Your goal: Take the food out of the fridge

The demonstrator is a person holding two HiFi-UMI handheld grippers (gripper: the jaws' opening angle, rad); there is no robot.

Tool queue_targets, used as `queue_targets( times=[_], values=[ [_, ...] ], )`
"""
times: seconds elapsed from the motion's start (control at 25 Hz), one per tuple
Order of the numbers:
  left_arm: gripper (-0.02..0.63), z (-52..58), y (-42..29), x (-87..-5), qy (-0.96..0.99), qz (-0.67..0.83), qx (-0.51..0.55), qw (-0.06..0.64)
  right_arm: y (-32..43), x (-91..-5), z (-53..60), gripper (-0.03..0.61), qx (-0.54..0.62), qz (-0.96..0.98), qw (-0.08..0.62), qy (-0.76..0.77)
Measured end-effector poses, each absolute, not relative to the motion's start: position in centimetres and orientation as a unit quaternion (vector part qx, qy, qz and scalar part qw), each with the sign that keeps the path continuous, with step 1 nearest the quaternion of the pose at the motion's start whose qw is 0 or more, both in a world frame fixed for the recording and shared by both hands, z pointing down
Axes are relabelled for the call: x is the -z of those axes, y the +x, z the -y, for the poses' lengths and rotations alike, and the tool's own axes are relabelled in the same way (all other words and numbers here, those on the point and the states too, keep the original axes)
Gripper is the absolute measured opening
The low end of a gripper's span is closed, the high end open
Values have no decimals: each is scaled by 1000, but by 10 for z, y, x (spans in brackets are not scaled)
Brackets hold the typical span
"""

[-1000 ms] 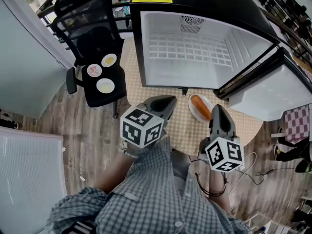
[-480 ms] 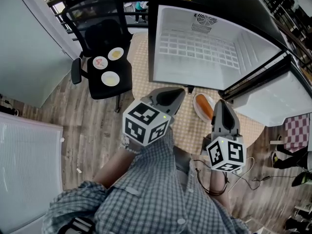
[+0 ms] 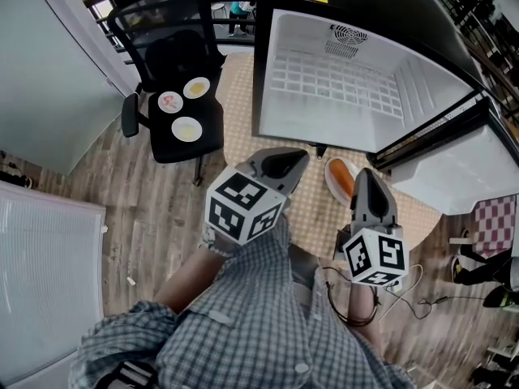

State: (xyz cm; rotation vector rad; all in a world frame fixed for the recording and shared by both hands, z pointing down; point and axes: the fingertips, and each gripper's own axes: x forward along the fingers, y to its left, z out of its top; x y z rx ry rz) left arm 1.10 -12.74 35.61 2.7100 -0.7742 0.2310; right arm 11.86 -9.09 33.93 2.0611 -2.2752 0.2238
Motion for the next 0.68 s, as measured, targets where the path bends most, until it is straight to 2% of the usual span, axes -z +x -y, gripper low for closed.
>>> queue_targets(
  times=[0.68],
  values=[
    [5,129,9,-361,944,271,-75,174,113,-352,88,9,-93,753,41,651]
  ],
)
